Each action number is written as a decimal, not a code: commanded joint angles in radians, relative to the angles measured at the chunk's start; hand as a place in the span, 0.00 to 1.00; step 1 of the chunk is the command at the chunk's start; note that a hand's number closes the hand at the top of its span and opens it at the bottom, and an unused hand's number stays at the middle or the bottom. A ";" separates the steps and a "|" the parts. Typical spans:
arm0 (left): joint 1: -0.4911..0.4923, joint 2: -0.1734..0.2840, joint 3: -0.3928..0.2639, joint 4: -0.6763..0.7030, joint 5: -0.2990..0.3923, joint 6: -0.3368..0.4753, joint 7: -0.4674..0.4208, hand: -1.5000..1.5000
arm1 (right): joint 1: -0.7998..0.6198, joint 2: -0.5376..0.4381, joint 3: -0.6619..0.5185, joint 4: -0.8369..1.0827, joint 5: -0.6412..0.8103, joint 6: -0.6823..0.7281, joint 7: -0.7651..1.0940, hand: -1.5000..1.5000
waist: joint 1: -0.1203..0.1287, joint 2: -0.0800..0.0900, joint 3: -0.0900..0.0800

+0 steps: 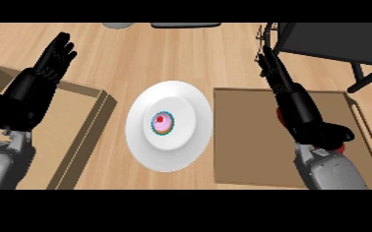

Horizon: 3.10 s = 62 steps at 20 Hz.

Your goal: Pick the bell pepper from the tray and place it in the tiered shelf

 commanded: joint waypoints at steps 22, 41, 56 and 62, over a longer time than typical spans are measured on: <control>0.259 -0.173 0.020 0.271 0.097 0.035 0.080 0.50 | 0.365 -0.551 -0.510 0.016 -0.103 0.279 0.091 0.00 | -0.018 0.029 -0.038; 0.198 -0.179 0.009 0.283 0.068 0.007 0.120 0.50 | 0.109 -0.639 -0.193 -0.356 0.122 0.097 1.009 0.00 | 0.038 0.037 -0.039; 0.186 -0.183 0.044 0.297 0.052 0.005 0.129 0.50 | -0.044 -0.503 0.058 -0.217 0.278 0.144 1.203 0.00 | 0.011 0.030 -0.037; 0.217 -0.184 0.042 0.299 0.049 -0.026 0.098 0.50 | -0.093 -0.413 0.141 -0.126 0.419 0.112 1.214 0.00 | 0.021 0.033 -0.037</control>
